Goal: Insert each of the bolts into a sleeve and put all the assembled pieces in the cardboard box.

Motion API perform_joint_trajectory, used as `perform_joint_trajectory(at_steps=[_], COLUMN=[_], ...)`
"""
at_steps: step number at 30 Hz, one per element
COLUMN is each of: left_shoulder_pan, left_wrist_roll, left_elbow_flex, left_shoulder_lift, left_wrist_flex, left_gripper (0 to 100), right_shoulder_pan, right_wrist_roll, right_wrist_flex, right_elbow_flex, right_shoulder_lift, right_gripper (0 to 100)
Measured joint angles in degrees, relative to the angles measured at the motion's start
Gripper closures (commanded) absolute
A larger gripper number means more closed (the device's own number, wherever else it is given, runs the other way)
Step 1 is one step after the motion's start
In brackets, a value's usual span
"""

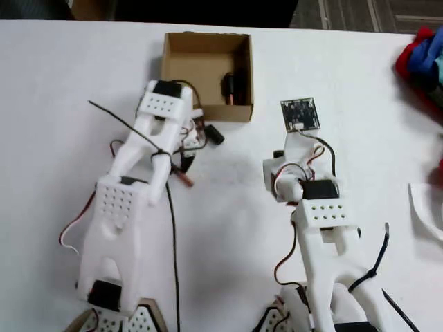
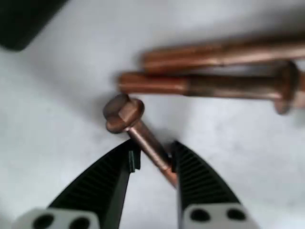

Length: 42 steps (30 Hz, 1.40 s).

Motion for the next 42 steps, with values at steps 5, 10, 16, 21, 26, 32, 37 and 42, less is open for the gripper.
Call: perform_joint_trajectory(at_steps=[5,10,16,21,26,32,37,42], left_shoulder_pan=[-0.1,-3.7,-8.7,-11.7,-11.5,-10.7,-10.4,-10.2], left_wrist_roll=[-12.0,-25.0,-31.3,-31.6,-31.6,-31.6,-27.8,-26.4], left_elbow_flex=[-0.9,-0.9,-0.9,-0.9,-0.9,-0.9,-0.8,-0.7], left_shoulder_lift=[0.5,0.5,0.9,0.9,0.9,1.1,1.1,1.1], left_wrist_flex=[0.9,1.4,1.6,1.6,1.6,0.8,-0.8,-2.2], left_gripper=[97,97,82,83,83,83,83,83], right_shoulder_pan=[0.0,0.0,0.0,0.0,0.0,0.0,0.0,0.0], right_wrist_roll=[0.0,0.0,0.0,0.0,0.0,0.0,0.0,0.0], right_wrist_flex=[0.0,0.0,0.0,0.0,0.0,0.0,0.0,0.0], right_elbow_flex=[0.0,0.0,0.0,0.0,0.0,0.0,0.0,0.0], right_shoulder_lift=[0.0,0.0,0.0,0.0,0.0,0.0,0.0,0.0], right_gripper=[97.8,97.8,97.8,97.8,97.8,97.8,97.8,97.8])
